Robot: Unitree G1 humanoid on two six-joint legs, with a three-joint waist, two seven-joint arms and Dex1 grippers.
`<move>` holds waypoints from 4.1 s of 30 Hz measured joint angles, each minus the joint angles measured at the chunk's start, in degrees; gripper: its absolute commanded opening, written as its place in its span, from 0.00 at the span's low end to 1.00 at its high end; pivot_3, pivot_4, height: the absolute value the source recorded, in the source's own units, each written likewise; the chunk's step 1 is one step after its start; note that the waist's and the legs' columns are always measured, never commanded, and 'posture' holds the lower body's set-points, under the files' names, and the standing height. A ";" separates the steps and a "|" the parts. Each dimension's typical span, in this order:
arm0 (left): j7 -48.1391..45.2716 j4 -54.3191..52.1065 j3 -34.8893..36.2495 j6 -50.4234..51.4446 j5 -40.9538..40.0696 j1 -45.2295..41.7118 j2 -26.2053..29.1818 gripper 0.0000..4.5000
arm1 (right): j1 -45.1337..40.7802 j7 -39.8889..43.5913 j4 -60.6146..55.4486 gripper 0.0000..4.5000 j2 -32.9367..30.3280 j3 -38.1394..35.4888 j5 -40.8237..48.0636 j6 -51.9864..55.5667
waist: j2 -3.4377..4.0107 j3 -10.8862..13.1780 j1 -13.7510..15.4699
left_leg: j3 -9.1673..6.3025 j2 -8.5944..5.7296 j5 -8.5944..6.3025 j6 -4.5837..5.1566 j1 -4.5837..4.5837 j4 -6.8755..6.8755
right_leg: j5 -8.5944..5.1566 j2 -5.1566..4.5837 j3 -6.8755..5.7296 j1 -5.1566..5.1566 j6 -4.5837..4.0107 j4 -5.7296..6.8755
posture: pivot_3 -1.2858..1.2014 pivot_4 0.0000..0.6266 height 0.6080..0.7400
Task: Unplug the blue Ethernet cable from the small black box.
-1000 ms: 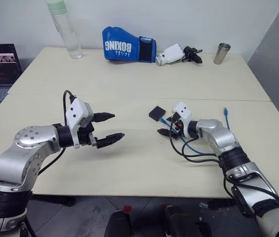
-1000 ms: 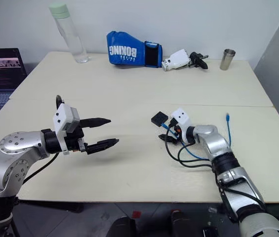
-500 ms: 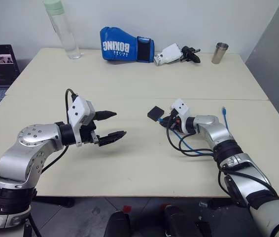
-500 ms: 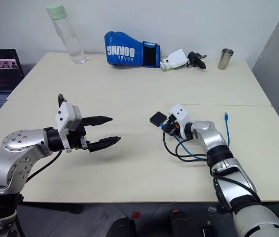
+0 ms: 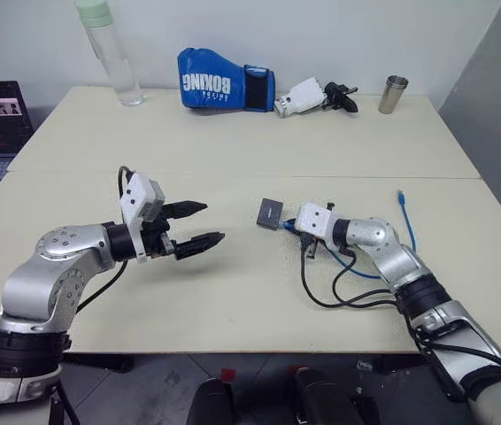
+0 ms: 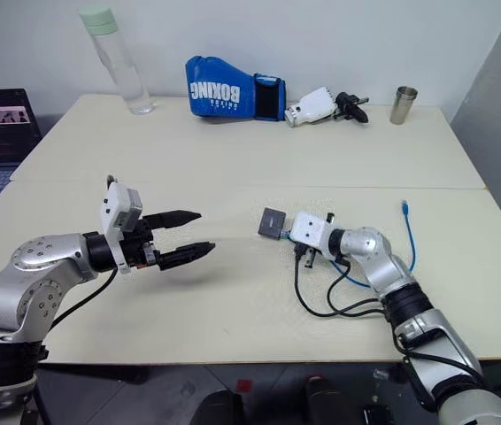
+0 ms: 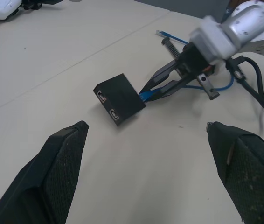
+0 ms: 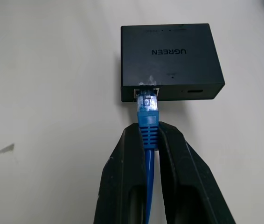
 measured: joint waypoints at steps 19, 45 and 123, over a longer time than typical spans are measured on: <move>-0.11 10.08 -0.85 8.69 -2.84 -8.24 -7.48 0.97 | -3.63 -2.51 -5.25 0.02 -0.22 0.75 -4.75 -12.80 | 0.00 0.00 -0.02 | 0.00 0.01 0.12 -0.21 0.00 0.03 | 0.01 -0.03 0.01 0.03 -0.02 0.00 | 0.52 0.24 1.00; 0.03 12.80 2.33 17.90 -9.89 -10.34 -10.54 0.18 | -4.40 -3.26 -5.13 0.02 2.08 0.99 -6.18 -13.96 | -0.01 -0.01 -0.08 | -0.03 0.00 0.13 -0.23 0.00 0.04 | 0.01 -0.05 -0.01 0.04 -0.01 0.01 | 0.52 0.24 1.00; -17.72 5.42 -9.25 3.99 1.05 -13.96 -0.91 0.18 | -15.00 26.83 -15.75 0.00 0.14 -2.20 38.56 63.02 | 0.01 0.01 0.79 | -0.07 0.00 -0.01 0.03 -0.09 0.01 | -0.02 0.02 -0.07 -0.08 -0.04 -0.03 | 0.52 0.24 1.00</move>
